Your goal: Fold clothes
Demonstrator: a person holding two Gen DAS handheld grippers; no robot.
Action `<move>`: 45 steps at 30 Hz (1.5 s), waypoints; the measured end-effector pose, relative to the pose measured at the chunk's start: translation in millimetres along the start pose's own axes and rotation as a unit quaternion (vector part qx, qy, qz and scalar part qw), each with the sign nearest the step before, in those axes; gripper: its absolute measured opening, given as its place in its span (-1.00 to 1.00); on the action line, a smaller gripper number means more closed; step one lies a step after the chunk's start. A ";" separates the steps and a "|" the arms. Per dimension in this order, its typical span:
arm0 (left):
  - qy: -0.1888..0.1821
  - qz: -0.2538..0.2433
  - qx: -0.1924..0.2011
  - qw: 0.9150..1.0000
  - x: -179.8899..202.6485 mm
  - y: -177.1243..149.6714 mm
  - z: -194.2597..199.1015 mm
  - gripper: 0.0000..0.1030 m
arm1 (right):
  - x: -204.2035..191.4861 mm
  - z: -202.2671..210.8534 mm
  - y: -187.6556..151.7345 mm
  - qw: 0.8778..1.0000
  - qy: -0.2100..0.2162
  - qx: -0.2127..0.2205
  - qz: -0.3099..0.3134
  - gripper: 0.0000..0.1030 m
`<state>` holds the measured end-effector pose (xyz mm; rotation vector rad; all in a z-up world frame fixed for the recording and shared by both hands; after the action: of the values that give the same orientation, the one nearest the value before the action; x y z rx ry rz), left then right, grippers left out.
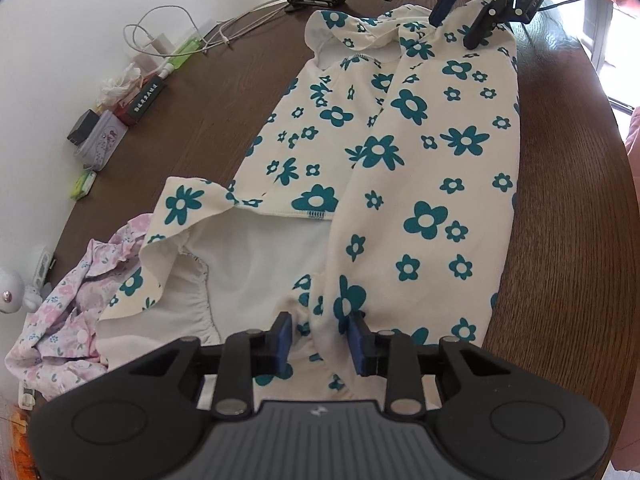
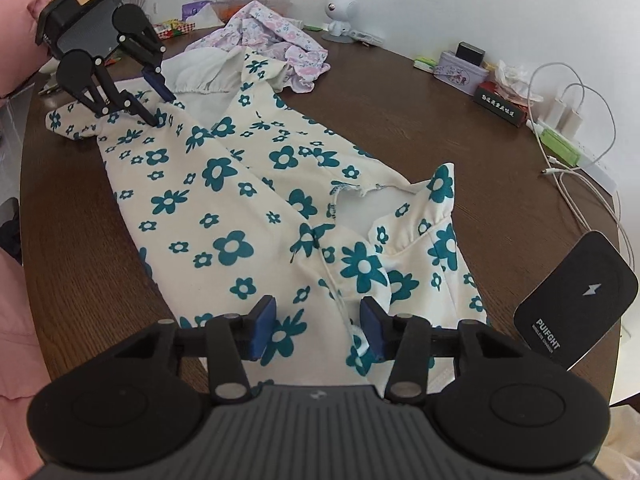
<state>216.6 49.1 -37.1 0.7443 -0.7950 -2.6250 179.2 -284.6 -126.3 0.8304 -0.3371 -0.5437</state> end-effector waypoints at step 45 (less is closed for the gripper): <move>0.116 0.504 0.015 0.856 -51.0 -135.6 71.1 -0.81 | -7.7 41.2 -26.2 0.976 -0.092 0.106 -0.168 -0.01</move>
<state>201.3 209.5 -45.5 0.4387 -0.8372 -1.5474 144.6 -319.4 -121.0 1.0557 -0.4332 -0.9154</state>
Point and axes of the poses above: each gripper's, at about its wrist camera, not at the fingertips, and z roughly against the way its jaws point, x to its right, y to its top, the point moved 6 cm from there along -z, roughly the way its jaws point, and after that the axes turned 10 degrees about x, right-handed, at the moved point
